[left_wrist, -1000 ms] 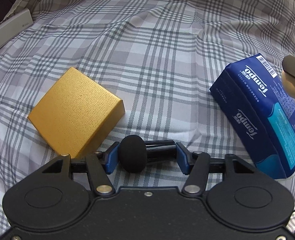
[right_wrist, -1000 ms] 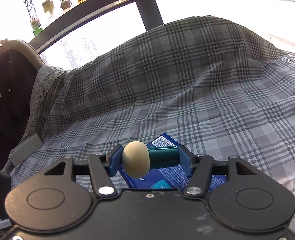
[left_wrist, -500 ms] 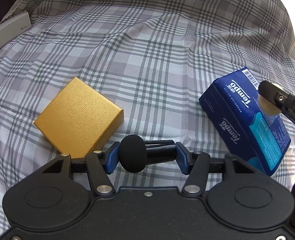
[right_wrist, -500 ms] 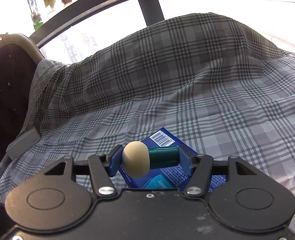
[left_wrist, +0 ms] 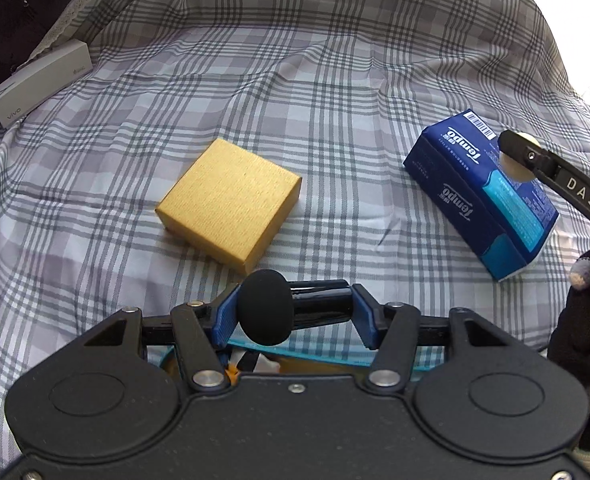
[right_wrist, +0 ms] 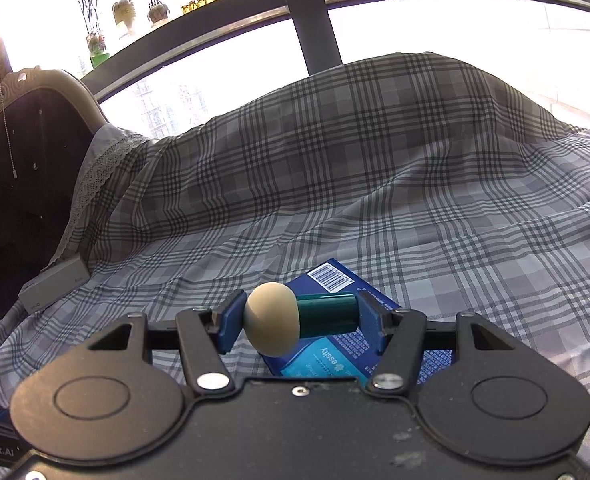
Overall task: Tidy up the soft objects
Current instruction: 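Carry the black stick in the left tool while the right tool carries the stamp to the tray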
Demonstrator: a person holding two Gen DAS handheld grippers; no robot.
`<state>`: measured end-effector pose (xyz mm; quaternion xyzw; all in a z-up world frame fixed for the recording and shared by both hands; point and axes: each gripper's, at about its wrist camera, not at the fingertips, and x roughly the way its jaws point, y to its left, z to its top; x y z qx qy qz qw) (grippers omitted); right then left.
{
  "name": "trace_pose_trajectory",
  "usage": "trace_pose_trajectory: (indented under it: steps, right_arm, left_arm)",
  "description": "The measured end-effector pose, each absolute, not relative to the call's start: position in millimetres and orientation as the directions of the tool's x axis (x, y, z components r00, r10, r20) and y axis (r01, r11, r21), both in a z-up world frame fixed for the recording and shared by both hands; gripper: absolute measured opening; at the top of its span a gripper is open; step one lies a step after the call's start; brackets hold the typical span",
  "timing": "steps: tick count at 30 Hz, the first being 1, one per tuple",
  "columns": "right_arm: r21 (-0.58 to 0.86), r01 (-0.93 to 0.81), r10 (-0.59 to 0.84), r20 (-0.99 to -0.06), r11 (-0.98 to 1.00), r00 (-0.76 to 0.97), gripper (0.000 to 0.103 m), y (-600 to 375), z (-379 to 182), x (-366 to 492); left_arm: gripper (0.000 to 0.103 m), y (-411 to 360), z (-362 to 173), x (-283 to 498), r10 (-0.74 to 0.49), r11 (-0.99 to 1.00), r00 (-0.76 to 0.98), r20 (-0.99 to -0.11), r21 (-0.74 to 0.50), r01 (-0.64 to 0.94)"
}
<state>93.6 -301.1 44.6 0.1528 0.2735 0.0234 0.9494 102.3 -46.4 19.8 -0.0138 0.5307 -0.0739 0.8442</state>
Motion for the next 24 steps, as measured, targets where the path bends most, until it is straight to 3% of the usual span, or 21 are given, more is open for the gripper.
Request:
trace_pose_trajectory:
  steps: [4,16,24]
  right_arm:
    - [0.34,0.012,0.167,-0.49,0.94,0.856,0.059,-297.0,46.6,79.8]
    - [0.414,0.095,0.168,-0.555,0.905,0.815,0.059,-286.8,56.2,-3.8]
    - [0.443,0.112,0.235,-0.655,0.89,0.718,0.059,-284.0,61.2,-58.6]
  left_arm:
    - [0.055,-31.2,17.8,84.6,-0.167,0.984,0.388,-0.907,-0.126,0.128]
    - [0.055,2.2,0.1,34.4,-0.17,0.979,0.311,-0.935,-0.125,0.159]
    - [0.055,6.6,-9.3,11.4,-0.201,0.969,0.289,-0.936,-0.146,0.199]
